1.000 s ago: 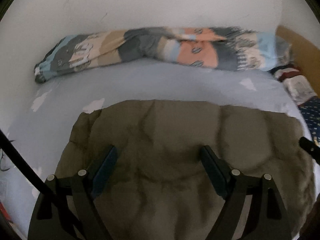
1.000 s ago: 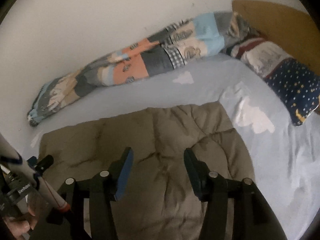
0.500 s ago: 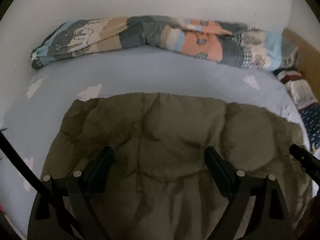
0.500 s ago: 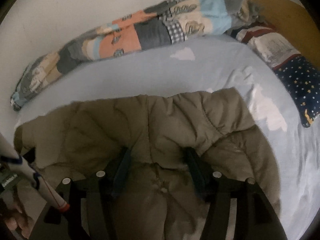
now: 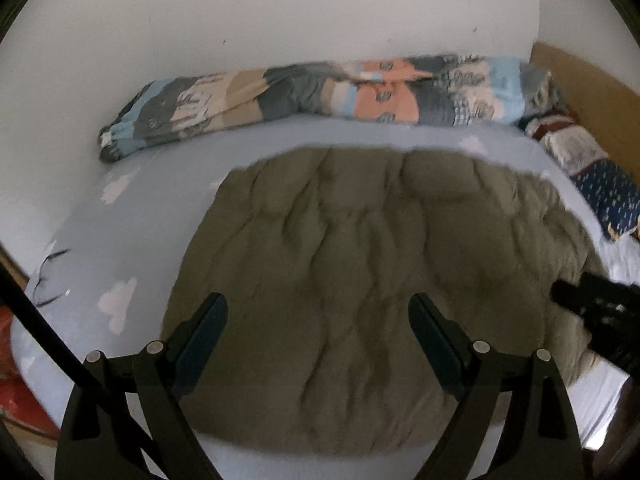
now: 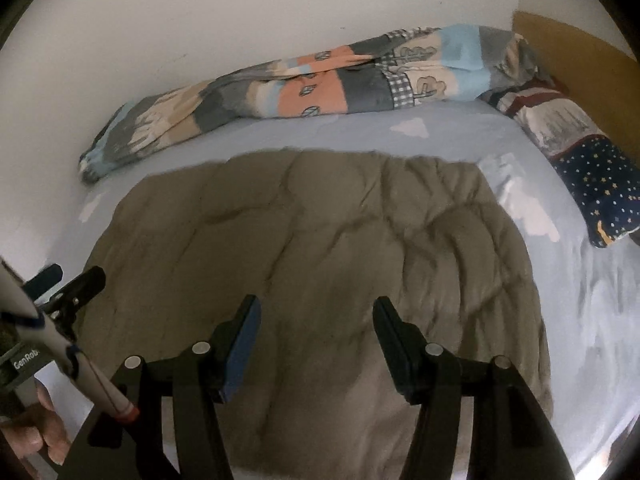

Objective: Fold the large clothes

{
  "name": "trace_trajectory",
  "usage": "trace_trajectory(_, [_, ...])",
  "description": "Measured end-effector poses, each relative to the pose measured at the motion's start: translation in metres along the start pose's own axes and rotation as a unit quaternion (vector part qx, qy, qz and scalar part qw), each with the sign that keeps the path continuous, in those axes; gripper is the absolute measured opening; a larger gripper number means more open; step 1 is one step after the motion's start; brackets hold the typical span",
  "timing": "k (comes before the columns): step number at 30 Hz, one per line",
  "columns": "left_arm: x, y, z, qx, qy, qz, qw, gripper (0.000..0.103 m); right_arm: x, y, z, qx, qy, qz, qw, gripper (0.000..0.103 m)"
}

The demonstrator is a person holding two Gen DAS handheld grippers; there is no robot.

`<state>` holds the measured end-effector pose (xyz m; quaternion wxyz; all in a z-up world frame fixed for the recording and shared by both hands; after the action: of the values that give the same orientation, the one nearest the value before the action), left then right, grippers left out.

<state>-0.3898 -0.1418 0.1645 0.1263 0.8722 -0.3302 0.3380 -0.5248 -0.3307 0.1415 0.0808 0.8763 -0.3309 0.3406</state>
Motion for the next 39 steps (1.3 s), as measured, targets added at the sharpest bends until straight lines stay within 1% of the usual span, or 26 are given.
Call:
trace_trajectory(3, [-0.015, -0.014, 0.002, 0.016, -0.015, -0.013, 0.9997, 0.091, -0.018, -0.007, -0.010, 0.004, -0.005, -0.012, 1.000, 0.063])
trace_trajectory(6, [-0.025, -0.024, 0.017, 0.042, -0.034, -0.019, 0.9983, 0.091, -0.029, -0.003, -0.016, 0.002, -0.008, 0.001, 1.000, 0.063])
trace_trajectory(7, [-0.026, -0.026, 0.026, 0.053, -0.047, -0.017, 0.9973, 0.091, -0.030, -0.001, -0.016, 0.001, -0.010, 0.005, 1.000, 0.063])
trace_trajectory(9, [-0.028, -0.030, 0.037, 0.049, -0.068, -0.024, 0.9962, 0.091, -0.034, 0.009, -0.013, -0.013, -0.022, 0.021, 0.999, 0.063])
trace_trajectory(11, [-0.029, -0.032, 0.044, 0.045, -0.079, -0.035, 0.9952, 0.091, -0.038, 0.015, -0.007, -0.017, -0.034, 0.032, 0.999, 0.063])
trace_trajectory(14, [-0.029, -0.029, 0.053, 0.054, -0.087, -0.032, 0.9942, 0.093, -0.045, 0.027, 0.009, -0.028, -0.065, 0.046, 0.996, 0.064])
trace_trajectory(15, [-0.030, -0.026, 0.055, 0.060, -0.087, -0.028, 0.9940, 0.094, -0.047, 0.030, 0.015, -0.019, -0.074, 0.053, 0.996, 0.068])
trace_trajectory(17, [-0.030, -0.022, 0.059, 0.073, -0.085, -0.022, 0.9935, 0.095, -0.049, 0.029, 0.022, -0.015, -0.081, 0.052, 0.995, 0.071])
trace_trajectory(19, [-0.031, -0.019, 0.058, 0.079, -0.079, -0.026, 0.9934, 0.095, -0.049, 0.028, 0.027, -0.019, -0.084, 0.045, 0.995, 0.074])
trace_trajectory(22, [-0.032, -0.019, 0.045, 0.074, -0.057, -0.051, 0.9944, 0.095, -0.047, 0.029, 0.026, -0.018, -0.076, 0.049, 0.996, 0.075])
trace_trajectory(24, [-0.036, -0.018, 0.035, 0.062, -0.048, -0.063, 0.9950, 0.095, -0.047, 0.031, 0.013, -0.009, -0.058, 0.063, 0.996, 0.074])
trace_trajectory(26, [-0.039, -0.016, 0.024, 0.051, -0.037, -0.063, 0.9960, 0.095, -0.048, 0.032, -0.001, -0.004, -0.036, 0.066, 0.997, 0.074])
trace_trajectory(27, [-0.040, -0.015, 0.022, 0.052, -0.035, -0.059, 0.9963, 0.095, -0.050, 0.033, -0.011, -0.009, -0.023, 0.062, 0.998, 0.074])
trace_trajectory(29, [-0.046, -0.014, 0.018, 0.058, -0.042, -0.054, 0.9960, 0.095, -0.057, 0.037, -0.022, -0.029, -0.014, 0.062, 0.998, 0.074])
trace_trajectory(32, [-0.054, -0.023, 0.019, 0.051, -0.064, -0.074, 0.9939, 0.095, -0.075, 0.057, -0.021, -0.042, -0.041, 0.098, 0.994, 0.074])
trace_trajectory(35, [-0.058, -0.030, 0.028, 0.047, -0.096, -0.073, 0.9916, 0.095, -0.082, 0.071, -0.017, -0.049, -0.054, 0.115, 0.991, 0.073])
trace_trajectory(36, [-0.059, -0.032, 0.028, 0.043, -0.101, -0.076, 0.9910, 0.095, -0.084, 0.072, -0.012, -0.044, -0.063, 0.112, 0.991, 0.073])
trace_trajectory(38, [-0.058, -0.038, 0.022, 0.033, -0.100, -0.087, 0.9907, 0.095, -0.087, 0.069, -0.005, -0.048, -0.080, 0.104, 0.990, 0.075])
trace_trajectory(39, [-0.057, -0.040, 0.019, 0.027, -0.093, -0.093, 0.9910, 0.095, -0.085, 0.069, -0.006, -0.050, -0.076, 0.101, 0.991, 0.075])
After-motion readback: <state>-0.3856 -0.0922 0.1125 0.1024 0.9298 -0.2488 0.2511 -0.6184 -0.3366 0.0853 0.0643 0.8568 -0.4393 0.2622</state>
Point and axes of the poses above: each gripper's, at about its wrist camera, not at the fingertips, and z roughly the way its jaws point, y to its right, x to its top, the point moved 1 cm from there along z, roughly the way its jaws point, and after that the axes turned 7 degrees about -z, right-handed, at the moved point
